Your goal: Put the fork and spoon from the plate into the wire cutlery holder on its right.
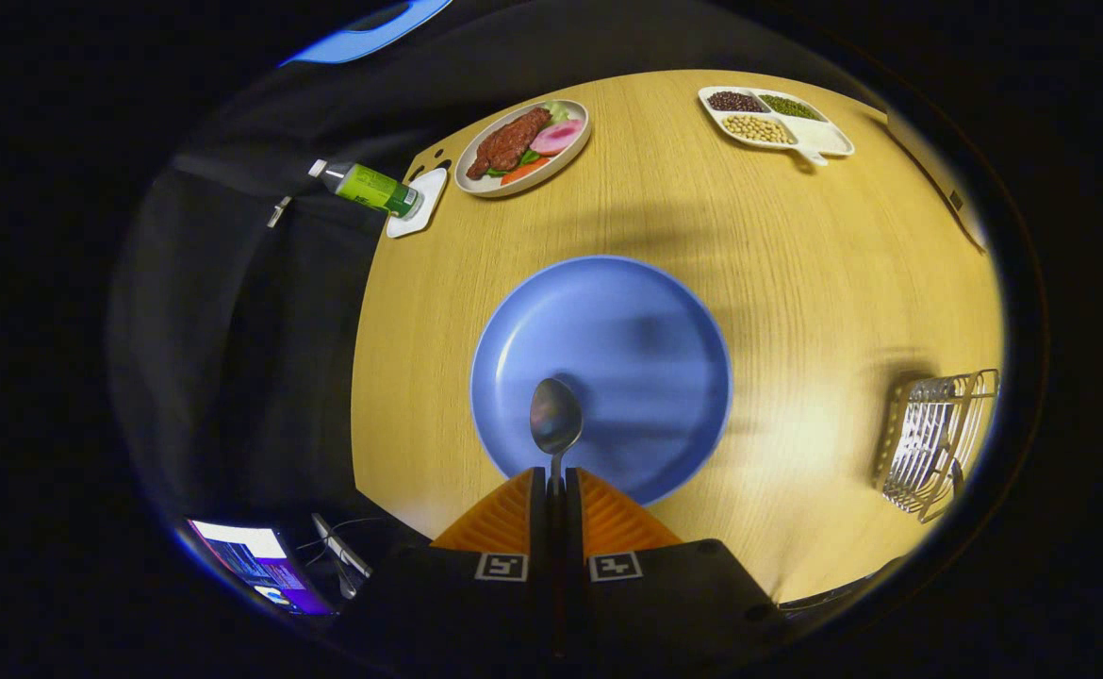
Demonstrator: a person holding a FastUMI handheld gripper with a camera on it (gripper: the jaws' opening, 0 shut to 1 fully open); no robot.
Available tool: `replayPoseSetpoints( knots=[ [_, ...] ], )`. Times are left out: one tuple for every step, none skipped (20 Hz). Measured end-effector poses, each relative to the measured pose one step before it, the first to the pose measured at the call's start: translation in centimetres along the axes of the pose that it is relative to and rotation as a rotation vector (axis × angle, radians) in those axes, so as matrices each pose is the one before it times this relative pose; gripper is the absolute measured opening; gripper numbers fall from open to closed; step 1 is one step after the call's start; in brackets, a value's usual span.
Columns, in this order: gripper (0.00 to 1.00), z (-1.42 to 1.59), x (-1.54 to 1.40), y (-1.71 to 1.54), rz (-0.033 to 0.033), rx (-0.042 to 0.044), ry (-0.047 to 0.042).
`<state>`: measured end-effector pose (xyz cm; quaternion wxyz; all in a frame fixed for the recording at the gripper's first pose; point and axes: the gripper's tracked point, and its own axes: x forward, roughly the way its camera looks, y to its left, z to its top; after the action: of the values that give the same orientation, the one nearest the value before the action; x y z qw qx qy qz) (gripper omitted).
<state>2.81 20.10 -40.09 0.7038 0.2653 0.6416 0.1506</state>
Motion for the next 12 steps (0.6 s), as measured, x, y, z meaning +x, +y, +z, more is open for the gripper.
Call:
replayPoseSetpoints(
  knots=[
    [0.09, 0.049, -0.806, -0.063, 0.00875, 0.00100, -0.01047],
    [0.09, 0.135, -1.046, -0.049, 0.01400, 0.00550, -0.00692],
    [0.09, 0.203, -1.218, 0.107, 0.01852, 0.01036, -0.01310],
    [0.09, 0.242, -1.368, -0.088, 0.01427, 0.00478, -0.00892],
    [0.09, 0.216, -1.471, -0.334, 0.00499, -0.00386, -0.00748],
    [0.09, 0.368, -1.726, -0.699, -0.00376, -0.01042, -0.00694],
    [0.09, 0.263, -1.618, -0.887, -0.01134, -0.01202, -0.00593],
    [0.09, 0.394, -1.562, -1.114, -0.01657, -0.01327, -0.00492],
    [0.09, 0.355, -1.628, -1.117, -0.01817, -0.00418, -0.01000],
    [0.09, 0.400, -1.379, -1.029, -0.01318, -0.00160, -0.00785],
    [0.09, 0.254, -1.617, -1.291, -0.02311, -0.00150, -0.00848],
    [0.09, 0.214, -0.892, -1.078, -0.01643, -0.00175, -0.00271]
  ],
)
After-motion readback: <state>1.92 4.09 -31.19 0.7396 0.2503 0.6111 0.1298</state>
